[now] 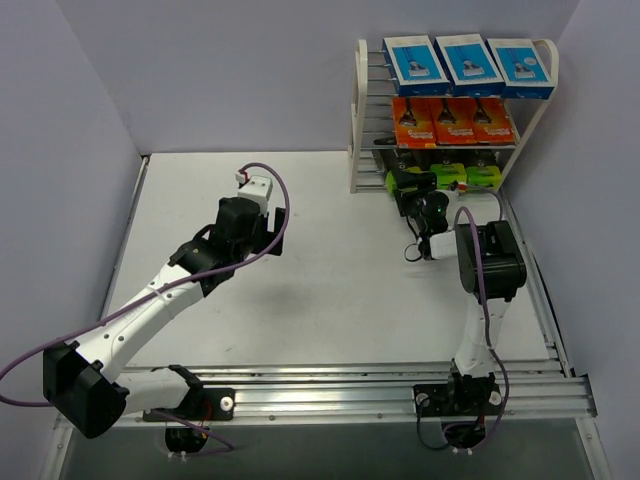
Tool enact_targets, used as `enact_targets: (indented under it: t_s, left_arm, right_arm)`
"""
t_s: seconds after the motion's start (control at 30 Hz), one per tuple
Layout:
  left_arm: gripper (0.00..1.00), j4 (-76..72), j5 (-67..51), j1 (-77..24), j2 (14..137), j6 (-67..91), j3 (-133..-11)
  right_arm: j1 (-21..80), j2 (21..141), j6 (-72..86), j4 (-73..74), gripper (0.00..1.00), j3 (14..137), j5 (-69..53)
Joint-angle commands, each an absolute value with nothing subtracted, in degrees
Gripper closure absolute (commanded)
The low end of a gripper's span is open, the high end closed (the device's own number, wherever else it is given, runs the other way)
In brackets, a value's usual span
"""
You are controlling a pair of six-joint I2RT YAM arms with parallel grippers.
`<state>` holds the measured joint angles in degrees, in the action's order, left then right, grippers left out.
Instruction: Place and organize the shaving razors onto the shelf
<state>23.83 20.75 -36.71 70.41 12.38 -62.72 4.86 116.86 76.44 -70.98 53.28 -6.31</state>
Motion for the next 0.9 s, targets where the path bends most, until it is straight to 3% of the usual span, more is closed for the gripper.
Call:
enact_targets:
  t_s: [0.0,0.13,0.3,0.67,0.87]
  left_arm:
    - [0.06,23.38,20.92,-36.83,70.14,12.04,-65.13]
    - [0.06,23.55,21.36,-36.74,69.87,11.87,-65.13]
    - [0.06,23.64,21.53,-36.74,69.79,11.78,-65.13]
    - [0.06,23.73,22.76,-37.35,70.05,11.43,-65.13]
    - [0.06,23.73,24.08,-38.41,70.05,10.9,-65.04]
  right_arm:
    - [6.94,118.21,77.08,-70.14,0.3,57.21,-8.26]
    - [9.22,120.4,77.08,-70.13,0.38,59.49,-7.21]
    - [11.42,124.36,78.75,-72.51,0.7,63.89,-5.63]
    - [17.57,130.16,80.07,-62.85,0.84,75.4,10.97]
    - [19.95,130.69,76.99,-54.76,0.87,80.85,21.69]
